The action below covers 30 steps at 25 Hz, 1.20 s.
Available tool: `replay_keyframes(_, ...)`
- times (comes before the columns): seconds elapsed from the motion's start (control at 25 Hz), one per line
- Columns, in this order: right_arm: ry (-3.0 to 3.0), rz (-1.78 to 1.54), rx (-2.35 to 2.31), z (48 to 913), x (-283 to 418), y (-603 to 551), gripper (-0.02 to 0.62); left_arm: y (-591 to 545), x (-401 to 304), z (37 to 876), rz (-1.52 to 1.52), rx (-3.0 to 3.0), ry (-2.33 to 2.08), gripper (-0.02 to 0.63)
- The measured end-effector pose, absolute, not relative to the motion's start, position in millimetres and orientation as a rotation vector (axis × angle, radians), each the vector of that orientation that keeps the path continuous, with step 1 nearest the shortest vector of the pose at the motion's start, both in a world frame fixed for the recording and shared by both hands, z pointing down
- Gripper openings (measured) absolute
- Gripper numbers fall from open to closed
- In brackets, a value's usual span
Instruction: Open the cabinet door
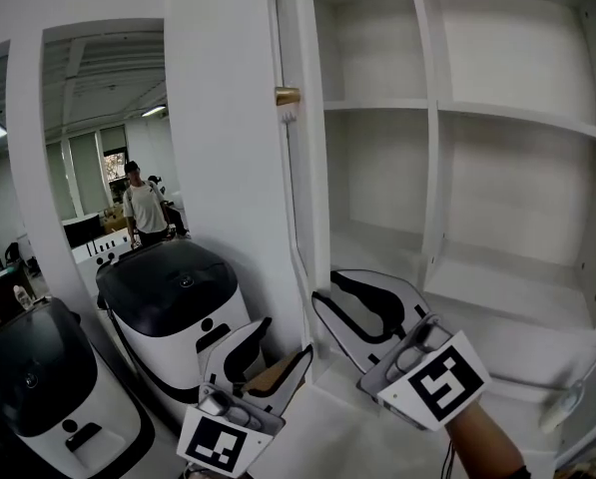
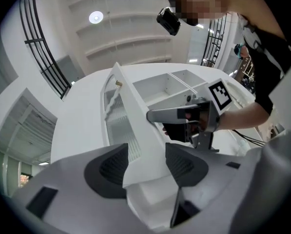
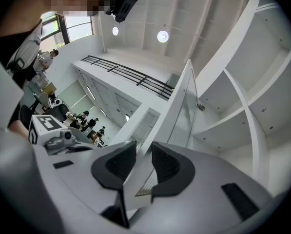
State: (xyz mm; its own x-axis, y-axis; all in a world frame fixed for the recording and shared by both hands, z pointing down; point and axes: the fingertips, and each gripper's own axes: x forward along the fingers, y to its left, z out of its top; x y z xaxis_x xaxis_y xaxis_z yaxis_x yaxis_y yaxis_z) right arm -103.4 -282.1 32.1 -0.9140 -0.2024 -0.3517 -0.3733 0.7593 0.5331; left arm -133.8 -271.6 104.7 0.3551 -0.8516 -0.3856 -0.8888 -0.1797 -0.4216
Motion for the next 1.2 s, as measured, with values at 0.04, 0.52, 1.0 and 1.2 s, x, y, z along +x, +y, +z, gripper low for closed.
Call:
replay_keyframes(0.04, 2.684, 0.899, -0.442, 32.6, -105.6, -280.7, 0.106, -270.4, -130.9, 110.8, 0.069, -2.05, 1.496, 0.232)
replay_keyframes(0.52, 2.673, 0.946, -0.365, 33.1, -135.9, -262.5, 0.106, -272.8, -129.1, 131.9, -0.032, -1.985, 1.536, 0.284)
replay_keyframes(1.0, 2.648, 0.926, -0.336, 32.3, -154.5, -254.7, 0.1, -276.5, -153.2, 141.3, -0.016, -1.934, 1.65, 0.126)
replay_keyframes(1.2, 2.623, 0.983, -0.312, 35.4, -160.6, -244.3, 0.089, -272.2, -162.2, 142.6, 0.004, -1.938, 1.685, 0.117)
